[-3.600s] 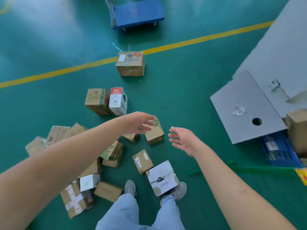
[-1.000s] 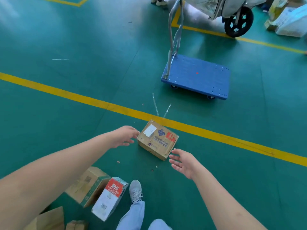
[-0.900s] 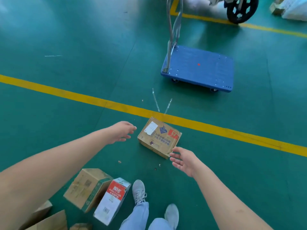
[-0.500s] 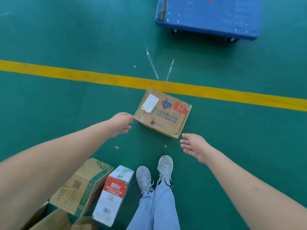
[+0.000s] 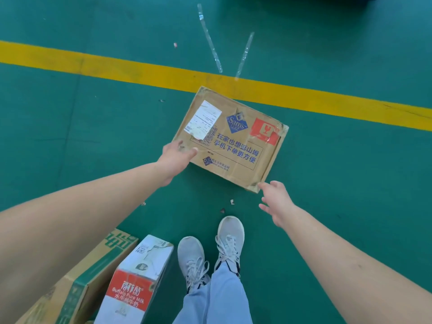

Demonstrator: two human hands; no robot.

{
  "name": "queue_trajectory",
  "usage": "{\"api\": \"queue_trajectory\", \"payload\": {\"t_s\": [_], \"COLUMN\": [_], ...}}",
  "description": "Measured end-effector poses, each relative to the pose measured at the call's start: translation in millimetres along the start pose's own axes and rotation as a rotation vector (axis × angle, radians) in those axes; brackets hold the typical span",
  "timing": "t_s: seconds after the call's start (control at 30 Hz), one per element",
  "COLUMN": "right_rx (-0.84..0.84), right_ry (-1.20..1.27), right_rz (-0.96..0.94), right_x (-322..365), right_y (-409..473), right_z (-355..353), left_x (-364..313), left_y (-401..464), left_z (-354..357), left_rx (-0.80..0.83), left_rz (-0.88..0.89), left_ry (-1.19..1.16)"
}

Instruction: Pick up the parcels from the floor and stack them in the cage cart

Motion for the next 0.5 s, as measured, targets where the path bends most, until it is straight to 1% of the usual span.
{"api": "queue_trajectory", "payload": {"t_s": [0.07, 0.13, 0.23, 0.33, 0.43, 0.5], "right_rx": [-0.029, -0.025, -0.043, -0.1, -0.072, -0.049], "right_ry": [0.0, -0.001, 0.027, 0.049, 0.078, 0.096], "right_rz": [0.015, 0.028, 0.002, -0.005, 0.024, 0.008], "right_x": [-3.4, -6.8, -6.3, -6.2, -7.4, -1.3], "right_y": [22.8, 42.3, 63.4, 77.7, 88.0, 89.2], "right_z": [5.5, 14.5, 23.8, 22.1, 27.4, 30.8], "left_x": [3.4, 8.2, 16.9, 18.8, 20.8, 17.8], "left_y": [23.5, 44.7, 71.6, 90.2, 102.5, 105.7], "left_z": [0.8, -0.8, -1.7, 2.2, 4.9, 3.2], "left_rx": [-0.042, -0.081, -0.112, -0.096, -0.072, -0.077], "left_rz": [0.025, 0.036, -0.017, -0.06, -0.087, -0.079], "left_ry": [0.028, 0.073, 0.092, 0.057, 0.026, 0.016]}}
Point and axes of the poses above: each hand's wrist, its own y-axis towards the middle knuckle, its own z-axis out of the palm, x = y × z, the point moved 10 cm from there along y, towards the middle knuckle, and after that the axes turned 2 degrees about -x, right-handed, at the moved point
